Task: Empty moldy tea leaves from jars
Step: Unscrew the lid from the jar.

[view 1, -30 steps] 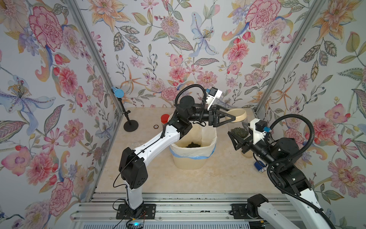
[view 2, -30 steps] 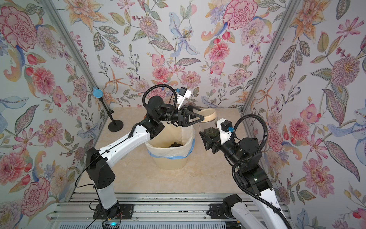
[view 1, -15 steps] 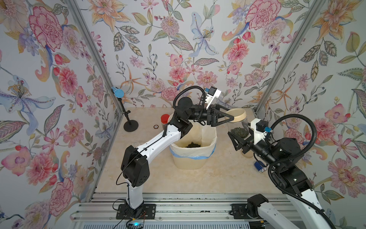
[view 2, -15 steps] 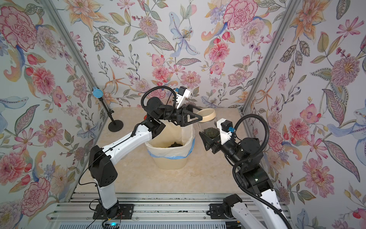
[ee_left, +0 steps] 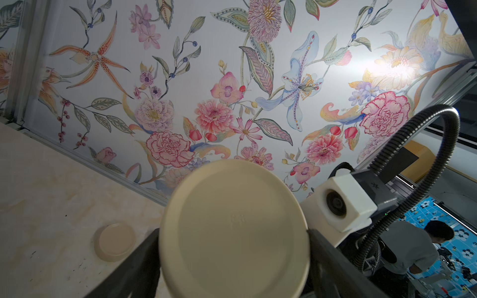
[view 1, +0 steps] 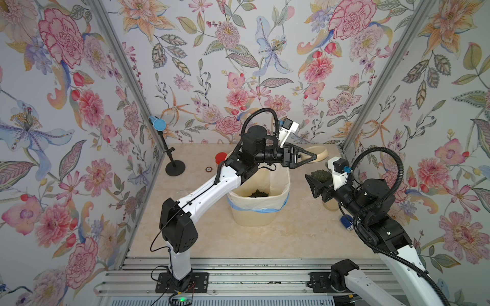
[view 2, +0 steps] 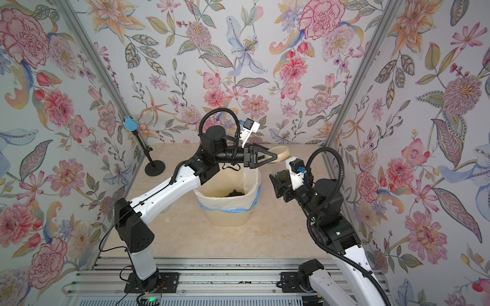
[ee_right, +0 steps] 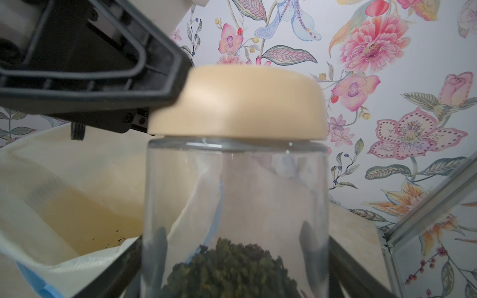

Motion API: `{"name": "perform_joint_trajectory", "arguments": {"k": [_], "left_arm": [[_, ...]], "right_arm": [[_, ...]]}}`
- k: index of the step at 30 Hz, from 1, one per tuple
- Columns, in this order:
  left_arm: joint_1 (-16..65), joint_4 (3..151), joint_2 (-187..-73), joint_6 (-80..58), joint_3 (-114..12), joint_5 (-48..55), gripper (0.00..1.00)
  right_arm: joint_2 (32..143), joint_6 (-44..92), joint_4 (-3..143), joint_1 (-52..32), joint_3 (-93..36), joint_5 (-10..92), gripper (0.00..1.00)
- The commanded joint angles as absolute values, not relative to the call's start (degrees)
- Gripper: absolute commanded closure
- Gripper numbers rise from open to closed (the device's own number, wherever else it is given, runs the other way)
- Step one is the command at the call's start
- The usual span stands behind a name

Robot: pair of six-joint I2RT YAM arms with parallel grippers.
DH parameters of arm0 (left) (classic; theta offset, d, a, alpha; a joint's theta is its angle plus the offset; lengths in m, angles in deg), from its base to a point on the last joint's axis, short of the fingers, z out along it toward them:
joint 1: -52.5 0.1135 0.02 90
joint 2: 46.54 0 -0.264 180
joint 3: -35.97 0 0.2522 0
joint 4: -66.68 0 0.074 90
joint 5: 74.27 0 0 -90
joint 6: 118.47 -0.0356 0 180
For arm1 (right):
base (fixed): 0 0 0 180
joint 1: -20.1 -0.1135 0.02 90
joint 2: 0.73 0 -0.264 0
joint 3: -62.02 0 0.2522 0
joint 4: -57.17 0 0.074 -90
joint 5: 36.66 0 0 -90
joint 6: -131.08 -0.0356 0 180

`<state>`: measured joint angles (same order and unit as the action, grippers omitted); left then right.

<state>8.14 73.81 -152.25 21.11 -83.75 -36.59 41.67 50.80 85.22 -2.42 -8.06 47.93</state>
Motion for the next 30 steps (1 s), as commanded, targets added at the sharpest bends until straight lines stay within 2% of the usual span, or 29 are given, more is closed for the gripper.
{"name": "perform_joint_trajectory", "arguments": {"k": [1,18,30], "left_arm": [[7.68,81.27,-150.02,17.01,-86.23,-29.54,0.23],[6.76,91.44,-149.78,20.04,-90.25,-13.9,0.22],[8.1,102.88,-157.73,18.73,-106.15,-8.95,0.22]], "right_arm": [[41.2,53.72,76.96,-3.03,-9.36,50.45,0.53],[46.2,60.06,70.35,-5.05,-8.94,58.79,0.53],[53.01,64.03,62.4,-6.05,-10.14,62.72,0.53]]}}
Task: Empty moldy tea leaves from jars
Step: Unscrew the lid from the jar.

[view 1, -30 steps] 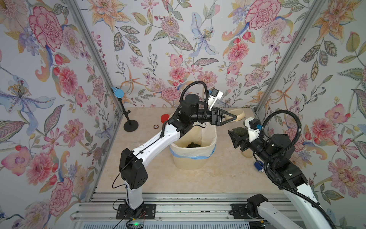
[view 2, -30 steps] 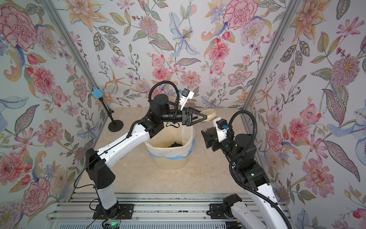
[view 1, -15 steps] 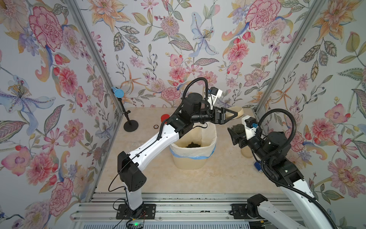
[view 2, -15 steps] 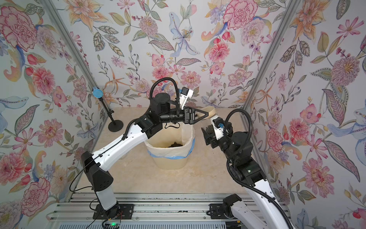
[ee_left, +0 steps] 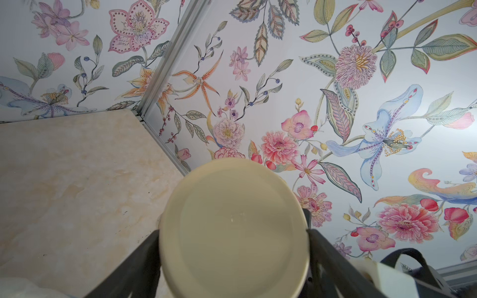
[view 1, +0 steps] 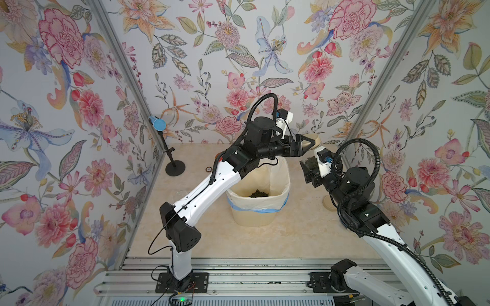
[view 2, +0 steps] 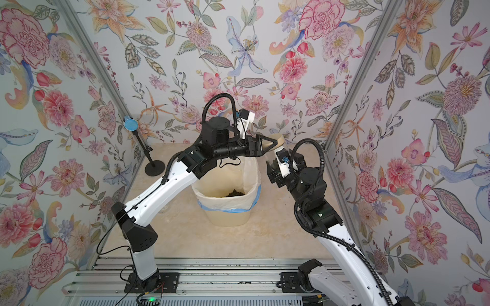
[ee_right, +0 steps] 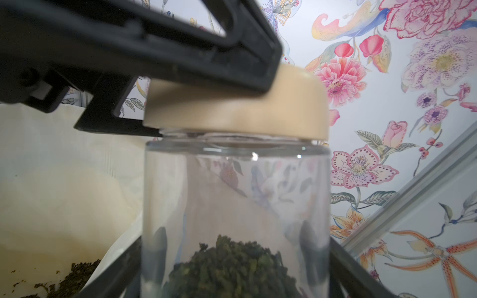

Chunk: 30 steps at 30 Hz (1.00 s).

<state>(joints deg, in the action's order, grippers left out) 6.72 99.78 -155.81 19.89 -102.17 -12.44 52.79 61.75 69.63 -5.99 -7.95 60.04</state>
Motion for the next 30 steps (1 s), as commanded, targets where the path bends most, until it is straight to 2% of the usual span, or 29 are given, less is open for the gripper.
{"name": "perform_joint_trajectory", "arguments": {"k": [1,8,18,30], "left_arm": [[8.22,103.44,-158.22,18.81,-107.08,-8.97,0.22],[8.31,104.48,-158.85,18.99,-107.97,-7.52,0.22],[9.07,105.51,-158.43,18.94,-108.01,-5.95,0.22],[10.92,98.06,-156.5,23.39,-104.39,-15.34,0.22]], "right_arm": [[53.46,64.24,61.83,-6.03,-10.3,63.11,0.53],[56.11,67.25,56.73,-7.05,-10.0,69.62,0.54],[57.99,67.9,51.72,-7.21,-8.29,73.69,0.54],[57.81,66.96,50.63,-6.71,-7.26,71.87,0.54]]}}
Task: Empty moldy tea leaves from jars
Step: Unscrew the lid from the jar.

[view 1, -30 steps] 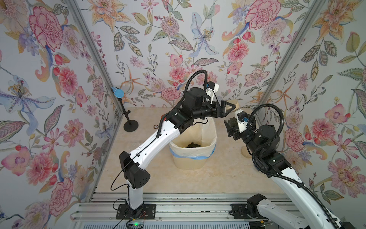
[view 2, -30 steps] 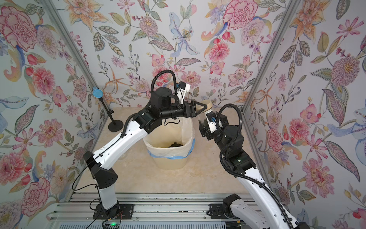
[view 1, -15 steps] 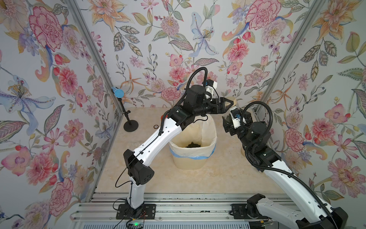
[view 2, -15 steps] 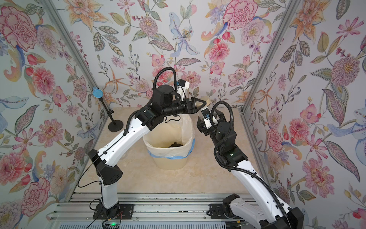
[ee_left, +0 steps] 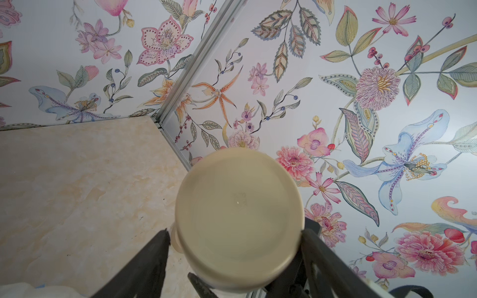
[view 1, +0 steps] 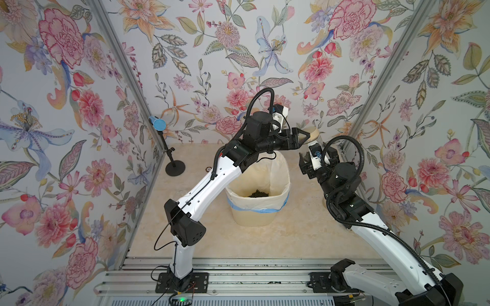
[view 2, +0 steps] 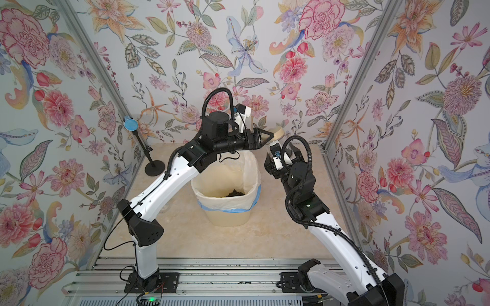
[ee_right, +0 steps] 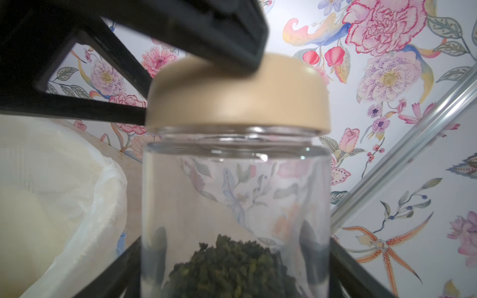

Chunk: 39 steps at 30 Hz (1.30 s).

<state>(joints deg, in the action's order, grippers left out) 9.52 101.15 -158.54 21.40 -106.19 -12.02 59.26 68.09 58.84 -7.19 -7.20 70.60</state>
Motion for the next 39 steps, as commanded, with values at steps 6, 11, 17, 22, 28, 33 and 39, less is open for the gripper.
{"name": "perform_joint_trajectory", "arguments": {"k": [6,11,17,22,28,33,39], "left_arm": [[11.27,93.69,-154.28,24.94,-98.86,-16.75,0.22],[11.21,92.51,-153.22,23.12,-98.13,-16.33,0.07],[12.79,74.75,-149.39,26.33,-87.71,-24.25,0.0],[13.04,67.69,-149.37,22.84,-85.62,-30.17,0.0],[13.21,71.03,-152.77,18.72,-89.41,-33.92,0.0],[13.23,71.34,-154.12,17.38,-89.94,-35.56,0.0],[13.22,68.37,-155.28,18.91,-90.23,-36.76,0.0]], "right_arm": [[56.9,64.85,51.21,-5.82,-6.85,69.97,0.54],[56.58,64.02,51.79,-5.3,-6.93,68.71,0.54],[55.3,60.78,55.19,-3.96,-7.83,63.55,0.54],[53.0,57.41,61.08,-2.37,-9.47,56.3,0.54],[50.3,51.83,66.16,-0.2,-11.2,50.08,0.54],[49.2,48.97,68.05,0.76,-12.02,46.85,0.54],[49.02,45.8,68.47,1.37,-12.47,43.3,0.55]]}}
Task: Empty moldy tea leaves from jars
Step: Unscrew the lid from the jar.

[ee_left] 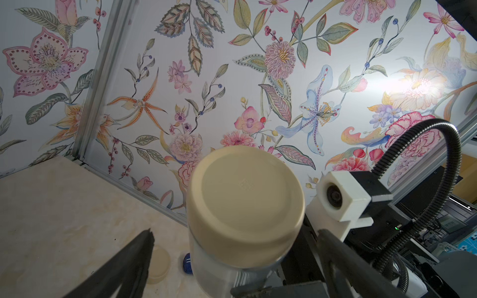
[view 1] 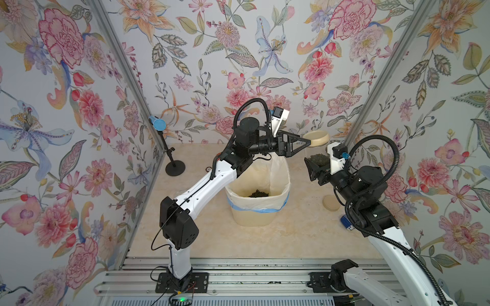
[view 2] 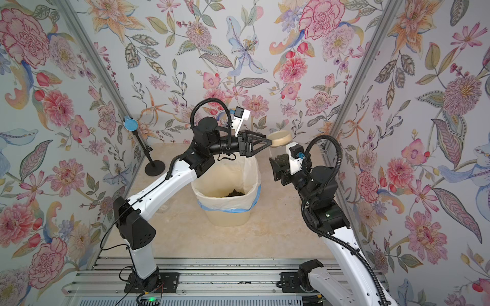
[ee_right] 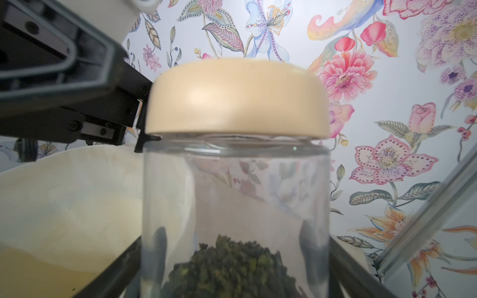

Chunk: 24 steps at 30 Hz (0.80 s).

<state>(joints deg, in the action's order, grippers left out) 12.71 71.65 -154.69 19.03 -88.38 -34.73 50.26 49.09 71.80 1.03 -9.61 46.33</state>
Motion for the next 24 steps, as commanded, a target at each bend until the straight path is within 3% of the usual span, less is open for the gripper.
{"name": "perform_joint_trajectory", "arguments": {"k": [1,9,24], "left_arm": [[13.21,67.15,-155.42,19.47,-90.14,-37.02,0.0],[12.97,60.41,-156.61,24.69,-90.11,-38.76,0.0],[11.98,65.72,-159.35,22.92,-92.38,-39.48,0.0]], "right_arm": [[49.09,45.56,68.52,1.43,-12.43,42.87,0.54],[49.55,44.03,68.48,1.55,-12.39,41.48,0.55],[49.19,42.59,67.94,1.91,-12.29,40.43,0.55]]}}
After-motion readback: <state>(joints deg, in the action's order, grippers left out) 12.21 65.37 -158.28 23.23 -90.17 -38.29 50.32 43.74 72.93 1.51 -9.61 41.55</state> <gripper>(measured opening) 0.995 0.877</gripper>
